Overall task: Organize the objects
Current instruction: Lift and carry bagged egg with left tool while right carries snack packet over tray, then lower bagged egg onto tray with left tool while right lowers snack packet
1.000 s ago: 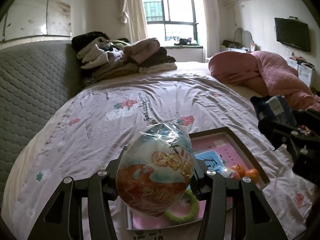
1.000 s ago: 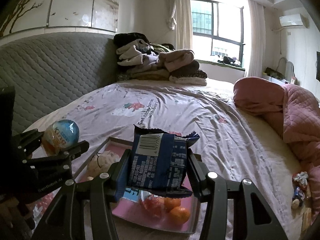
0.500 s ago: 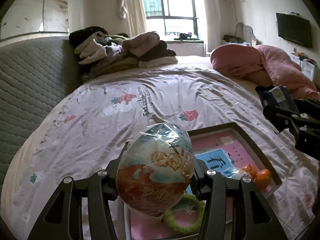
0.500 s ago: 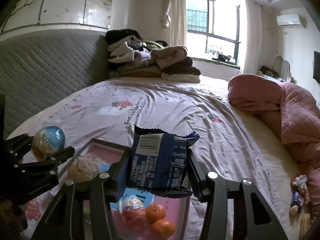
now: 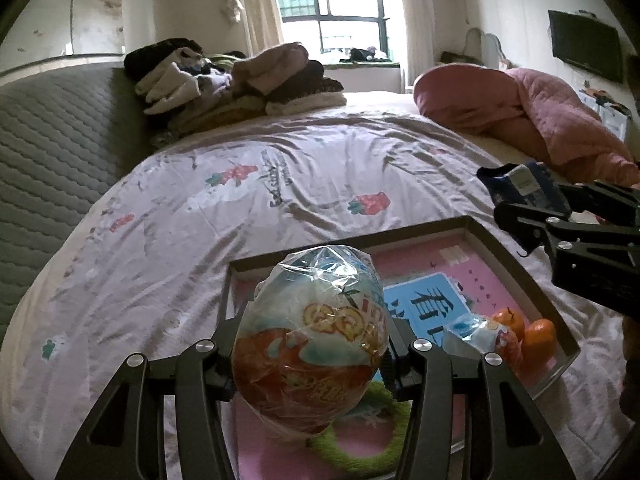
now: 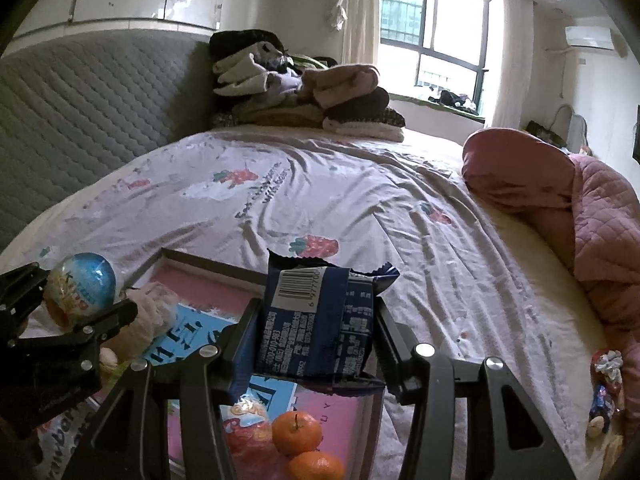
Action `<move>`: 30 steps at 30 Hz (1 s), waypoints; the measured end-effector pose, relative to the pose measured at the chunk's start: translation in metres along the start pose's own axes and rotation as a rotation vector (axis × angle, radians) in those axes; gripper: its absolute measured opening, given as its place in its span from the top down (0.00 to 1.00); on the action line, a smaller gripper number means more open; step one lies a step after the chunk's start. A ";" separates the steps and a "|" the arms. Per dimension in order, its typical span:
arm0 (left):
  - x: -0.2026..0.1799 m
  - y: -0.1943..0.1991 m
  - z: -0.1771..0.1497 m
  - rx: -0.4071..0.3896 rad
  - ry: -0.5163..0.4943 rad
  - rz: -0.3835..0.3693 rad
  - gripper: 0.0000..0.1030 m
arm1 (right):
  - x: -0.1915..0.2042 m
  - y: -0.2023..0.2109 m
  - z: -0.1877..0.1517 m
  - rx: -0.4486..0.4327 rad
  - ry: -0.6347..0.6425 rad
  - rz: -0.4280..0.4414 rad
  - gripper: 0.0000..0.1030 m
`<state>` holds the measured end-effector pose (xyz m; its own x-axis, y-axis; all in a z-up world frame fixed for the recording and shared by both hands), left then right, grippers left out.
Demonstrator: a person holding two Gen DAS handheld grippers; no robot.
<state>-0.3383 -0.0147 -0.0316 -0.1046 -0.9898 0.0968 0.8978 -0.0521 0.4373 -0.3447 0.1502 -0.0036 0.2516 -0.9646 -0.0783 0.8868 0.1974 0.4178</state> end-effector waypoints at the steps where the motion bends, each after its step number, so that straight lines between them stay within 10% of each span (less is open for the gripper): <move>1: -0.001 -0.002 -0.002 0.005 -0.002 -0.001 0.48 | 0.001 -0.002 -0.002 0.005 0.001 0.002 0.50; 30: -0.019 -0.026 -0.038 0.104 -0.018 -0.039 0.48 | -0.003 -0.045 -0.043 0.128 -0.004 0.016 0.50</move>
Point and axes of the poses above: each gripper's, at about its wrist camera, not at the fingertips, and y roughly against the way its jaws point, x to its left, z to its top, the point moved 7 cm from there along -y, roughly the way its jaws point, and after that the axes turned 13 degrees about -x, right-handed, at the moved point
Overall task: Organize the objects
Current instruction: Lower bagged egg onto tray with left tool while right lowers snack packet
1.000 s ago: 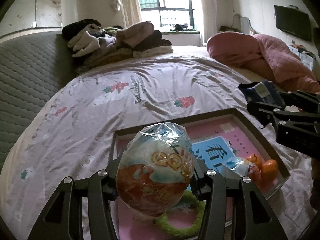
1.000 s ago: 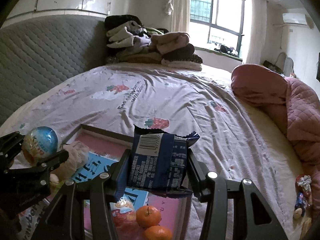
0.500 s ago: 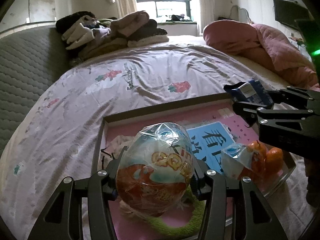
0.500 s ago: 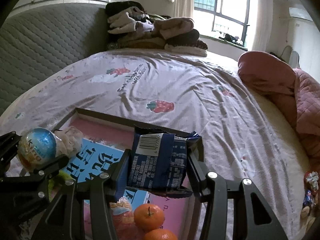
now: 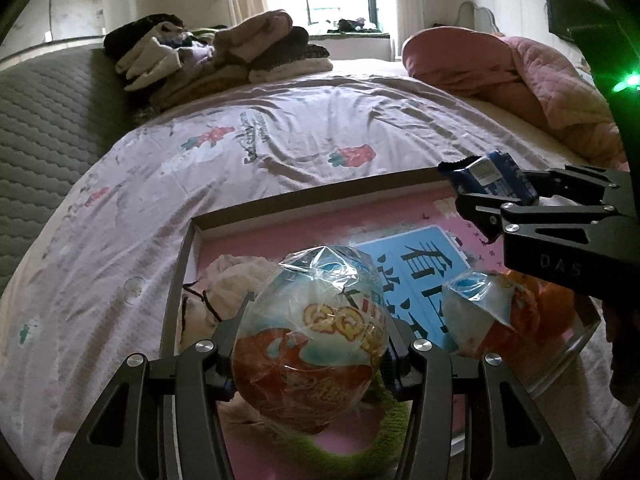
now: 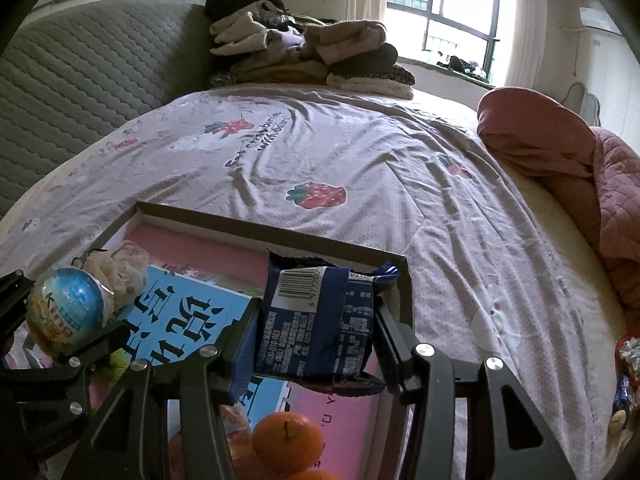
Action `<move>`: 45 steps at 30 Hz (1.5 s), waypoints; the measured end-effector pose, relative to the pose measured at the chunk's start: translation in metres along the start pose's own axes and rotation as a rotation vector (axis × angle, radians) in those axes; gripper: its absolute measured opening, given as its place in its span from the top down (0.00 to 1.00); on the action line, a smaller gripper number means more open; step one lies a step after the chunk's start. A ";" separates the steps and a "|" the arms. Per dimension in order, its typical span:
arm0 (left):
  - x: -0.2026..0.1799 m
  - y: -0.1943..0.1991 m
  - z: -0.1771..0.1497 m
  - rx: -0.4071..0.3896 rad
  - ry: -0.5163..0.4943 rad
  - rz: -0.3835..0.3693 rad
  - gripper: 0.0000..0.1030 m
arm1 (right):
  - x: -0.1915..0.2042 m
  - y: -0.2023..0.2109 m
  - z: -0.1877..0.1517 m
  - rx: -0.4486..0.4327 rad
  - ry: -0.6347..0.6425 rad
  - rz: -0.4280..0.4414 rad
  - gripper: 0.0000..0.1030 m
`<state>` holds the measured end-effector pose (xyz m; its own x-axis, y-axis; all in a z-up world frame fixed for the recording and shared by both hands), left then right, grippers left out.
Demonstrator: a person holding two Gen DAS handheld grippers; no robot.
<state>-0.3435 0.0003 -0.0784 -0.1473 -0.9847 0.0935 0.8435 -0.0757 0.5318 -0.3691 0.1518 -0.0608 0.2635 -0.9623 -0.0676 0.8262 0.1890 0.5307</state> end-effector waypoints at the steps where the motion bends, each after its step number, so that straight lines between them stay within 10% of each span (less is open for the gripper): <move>1: 0.000 0.000 0.000 0.000 0.000 0.000 0.48 | 0.000 0.000 0.000 0.000 0.000 0.000 0.50; 45: -0.009 -0.015 -0.016 0.045 -0.012 -0.010 0.48 | -0.015 -0.021 -0.029 0.142 -0.087 0.000 0.49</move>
Point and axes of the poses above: each gripper's, at about its wrist camera, not at the fingertips, and y roughly against the way its jaws point, x to its left, z to its top, the point moved 7 cm from there along -y, roughly the way its jaws point, and after that the axes turned 13 degrees about -x, right-handed, at the moved point
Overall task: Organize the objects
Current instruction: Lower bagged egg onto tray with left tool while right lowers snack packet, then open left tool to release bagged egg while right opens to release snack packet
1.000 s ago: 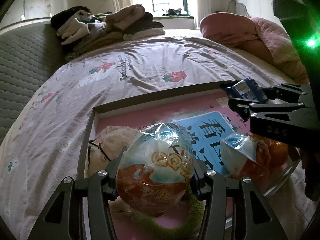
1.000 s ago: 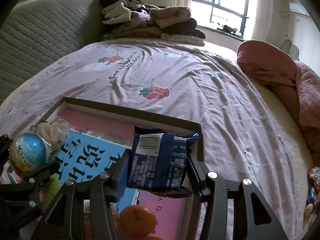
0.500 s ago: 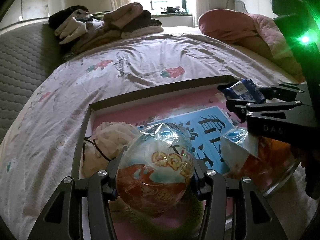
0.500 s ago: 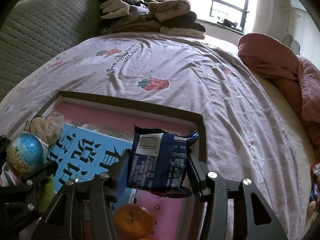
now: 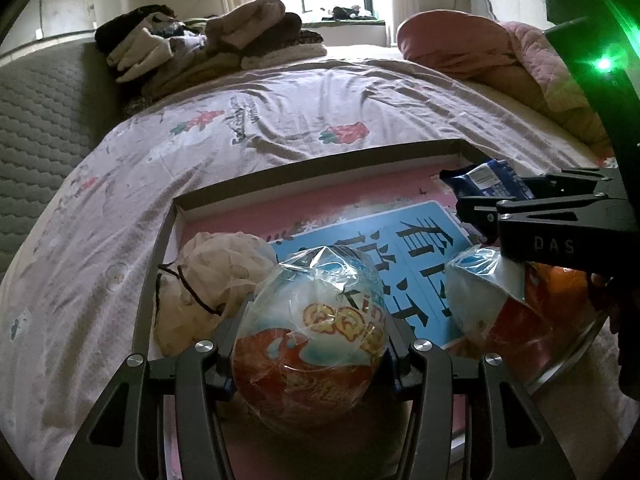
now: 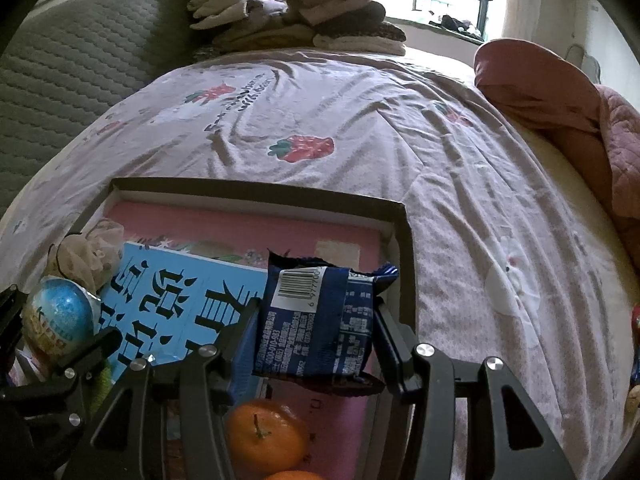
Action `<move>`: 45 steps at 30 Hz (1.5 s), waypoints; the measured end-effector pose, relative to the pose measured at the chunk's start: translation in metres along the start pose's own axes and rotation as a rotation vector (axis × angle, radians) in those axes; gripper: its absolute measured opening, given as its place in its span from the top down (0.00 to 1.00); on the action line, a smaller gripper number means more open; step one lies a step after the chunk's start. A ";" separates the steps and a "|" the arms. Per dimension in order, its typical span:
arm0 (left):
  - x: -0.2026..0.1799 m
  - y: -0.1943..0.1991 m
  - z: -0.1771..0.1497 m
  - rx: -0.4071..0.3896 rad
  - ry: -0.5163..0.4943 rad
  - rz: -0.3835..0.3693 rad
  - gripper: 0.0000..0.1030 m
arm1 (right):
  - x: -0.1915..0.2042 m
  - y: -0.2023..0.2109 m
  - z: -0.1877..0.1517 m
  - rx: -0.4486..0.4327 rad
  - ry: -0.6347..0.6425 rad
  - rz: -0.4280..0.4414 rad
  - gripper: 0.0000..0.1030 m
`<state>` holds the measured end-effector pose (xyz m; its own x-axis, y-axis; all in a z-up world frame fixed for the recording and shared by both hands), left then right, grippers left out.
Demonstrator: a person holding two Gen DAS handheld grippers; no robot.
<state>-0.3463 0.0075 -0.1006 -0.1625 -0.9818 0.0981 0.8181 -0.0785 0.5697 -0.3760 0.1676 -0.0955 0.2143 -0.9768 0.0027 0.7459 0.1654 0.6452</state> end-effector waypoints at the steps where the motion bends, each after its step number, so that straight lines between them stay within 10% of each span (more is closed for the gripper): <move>1: 0.001 0.000 0.000 0.001 0.000 0.003 0.48 | 0.000 0.000 0.000 0.001 -0.005 -0.003 0.49; 45: 0.011 0.006 0.006 0.005 0.034 0.026 0.33 | -0.003 0.012 0.008 -0.018 0.011 -0.051 0.49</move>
Point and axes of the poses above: each gripper's, at about its wrist camera, not at the fingertips, and y roughly against the way its jaws point, x to its left, z to its top, the point moved 7 cm from there along -y, roughly the way its jaws point, and after that the axes turned 13 degrees about -x, right-handed, at the moved point
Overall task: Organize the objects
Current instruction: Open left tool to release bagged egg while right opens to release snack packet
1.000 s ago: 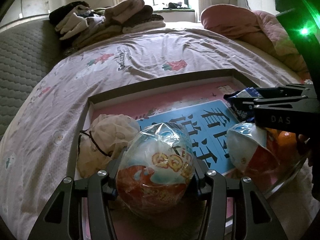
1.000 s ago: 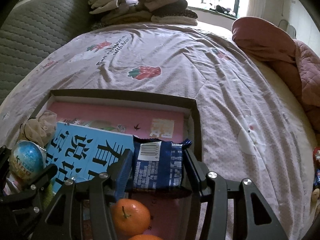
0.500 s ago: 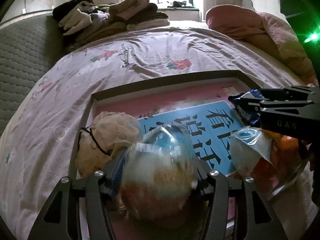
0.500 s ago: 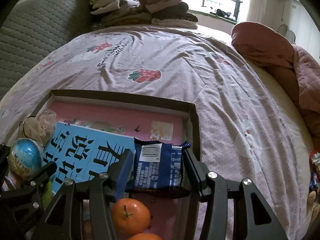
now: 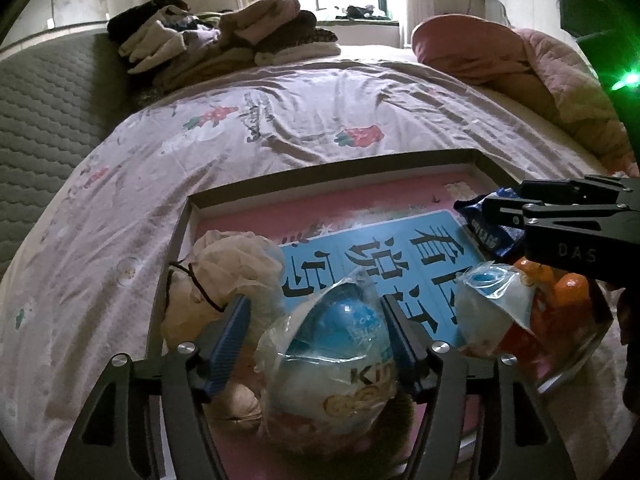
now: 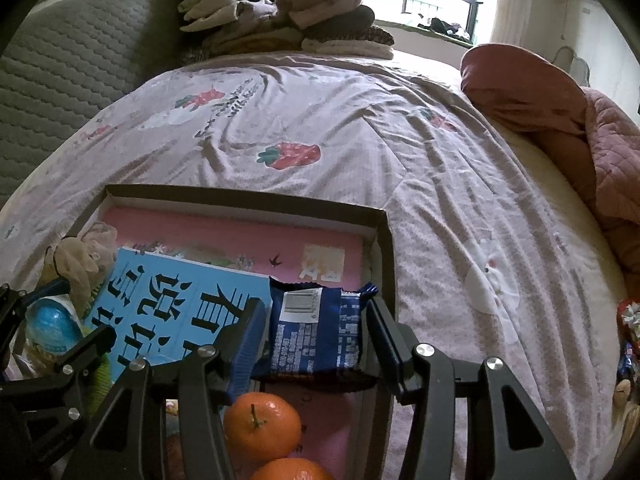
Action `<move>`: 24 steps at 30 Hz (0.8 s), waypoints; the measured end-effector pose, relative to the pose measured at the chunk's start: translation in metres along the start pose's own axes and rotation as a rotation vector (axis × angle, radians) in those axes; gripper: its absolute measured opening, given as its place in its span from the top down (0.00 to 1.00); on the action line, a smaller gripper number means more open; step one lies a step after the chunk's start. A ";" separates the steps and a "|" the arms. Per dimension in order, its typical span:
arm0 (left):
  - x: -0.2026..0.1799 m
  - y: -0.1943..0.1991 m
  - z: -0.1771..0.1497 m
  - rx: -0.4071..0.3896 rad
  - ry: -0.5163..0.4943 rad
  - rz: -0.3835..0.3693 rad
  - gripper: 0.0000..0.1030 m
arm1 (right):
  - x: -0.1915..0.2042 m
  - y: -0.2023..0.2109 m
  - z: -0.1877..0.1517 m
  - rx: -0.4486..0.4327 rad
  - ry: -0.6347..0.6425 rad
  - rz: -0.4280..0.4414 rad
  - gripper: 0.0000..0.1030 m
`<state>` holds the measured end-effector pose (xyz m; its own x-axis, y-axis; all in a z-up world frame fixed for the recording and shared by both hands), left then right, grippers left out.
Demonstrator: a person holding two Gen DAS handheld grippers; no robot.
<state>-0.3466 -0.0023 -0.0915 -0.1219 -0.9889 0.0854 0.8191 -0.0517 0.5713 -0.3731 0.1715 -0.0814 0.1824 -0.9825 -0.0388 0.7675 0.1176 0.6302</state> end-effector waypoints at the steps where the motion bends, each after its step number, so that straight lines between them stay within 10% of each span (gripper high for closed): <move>1: 0.000 0.001 0.001 -0.004 0.001 0.000 0.33 | 0.000 0.001 0.000 -0.002 0.000 0.002 0.49; 24: 0.006 0.039 0.029 -0.072 0.048 0.003 0.27 | 0.014 0.060 0.027 -0.111 -0.016 0.045 0.43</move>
<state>-0.3312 -0.0061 -0.0454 -0.0933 -0.9945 0.0465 0.8577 -0.0566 0.5110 -0.3410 0.1608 -0.0231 0.2091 -0.9779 0.0006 0.8223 0.1762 0.5411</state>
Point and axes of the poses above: each gripper's, at about its wrist camera, not at the fingertips, and y roughly against the way its jaws point, x to its left, z to its top, the point moved 7 cm from there along -y, roughly the way its jaws point, and after that the axes turned 13 degrees about -x, right-handed, at the moved point
